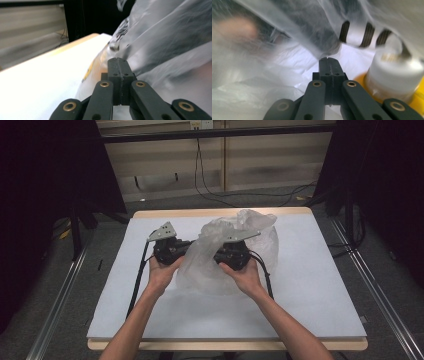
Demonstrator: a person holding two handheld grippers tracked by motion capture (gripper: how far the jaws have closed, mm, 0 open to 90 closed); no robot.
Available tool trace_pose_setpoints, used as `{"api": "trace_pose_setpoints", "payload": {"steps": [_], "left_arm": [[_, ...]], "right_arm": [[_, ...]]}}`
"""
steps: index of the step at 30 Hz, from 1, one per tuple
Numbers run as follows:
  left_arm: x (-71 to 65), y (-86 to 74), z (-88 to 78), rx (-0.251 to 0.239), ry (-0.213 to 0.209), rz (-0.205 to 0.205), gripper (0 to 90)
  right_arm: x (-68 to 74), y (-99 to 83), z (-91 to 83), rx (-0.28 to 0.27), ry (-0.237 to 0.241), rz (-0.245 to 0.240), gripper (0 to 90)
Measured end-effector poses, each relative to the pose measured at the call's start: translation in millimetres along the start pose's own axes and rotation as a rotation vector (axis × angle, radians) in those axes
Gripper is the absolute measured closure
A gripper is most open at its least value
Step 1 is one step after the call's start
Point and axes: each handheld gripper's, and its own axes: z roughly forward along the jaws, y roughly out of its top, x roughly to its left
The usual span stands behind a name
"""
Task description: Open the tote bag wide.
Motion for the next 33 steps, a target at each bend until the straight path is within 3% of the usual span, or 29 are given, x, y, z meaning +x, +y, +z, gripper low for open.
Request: {"api": "trace_pose_setpoints", "payload": {"steps": [6, 9, 12, 14, 19, 22, 23, 24, 25, 29, 31, 33], "left_arm": [[8.9, -24.3, 18.4, 0.095, 0.010, -0.018, 90.0], [12.6, -35.2, 26.9, 0.153, 0.014, -0.007, 90.0], [17.1, -47.7, 34.0, 0.226, 0.026, 0.005, 90.0], [20.6, -56.2, 36.6, 0.250, 0.033, 0.001, 90.0], [21.0, -69.5, 45.4, 0.353, -0.003, 0.009, 90.0], [20.9, -75.1, 50.5, 0.377, -0.016, -0.003, 90.0], [21.0, -76.0, 50.7, 0.399, -0.017, -0.002, 90.0], [21.3, -78.6, 52.3, 0.423, -0.025, 0.005, 90.0], [21.1, -81.3, 53.8, 0.434, -0.036, -0.004, 90.0], [23.6, -83.2, 51.1, 0.429, -0.020, -0.019, 90.0], [26.4, -80.7, 46.0, 0.384, -0.034, -0.041, 90.0], [26.7, -75.5, 39.9, 0.353, -0.003, -0.044, 90.0]], "right_arm": [[-6.6, -25.7, 5.1, 0.036, 0.001, 0.019, 90.0], [-7.7, -36.8, 7.8, 0.069, -0.015, -0.008, 90.0], [-12.4, -48.2, 7.8, 0.102, -0.016, -0.001, 90.0], [-13.9, -55.4, 6.8, 0.134, -0.028, -0.008, 90.0], [-21.7, -73.1, 6.5, 0.214, -0.033, -0.017, 90.0], [-19.5, -84.3, 11.5, 0.288, -0.039, -0.028, 90.0], [-19.4, -89.2, 14.0, 0.327, -0.042, -0.025, 90.0], [-16.3, -89.8, 12.1, 0.349, -0.058, 0.009, 90.0], [-19.9, -89.5, 13.1, 0.331, -0.038, -0.013, 90.0], [-21.0, -89.9, 11.4, 0.326, -0.025, 0.006, 90.0], [-19.8, -88.9, 8.6, 0.299, -0.010, 0.005, 90.0], [-16.6, -83.7, 2.2, 0.273, -0.005, 0.017, 90.0]]}}
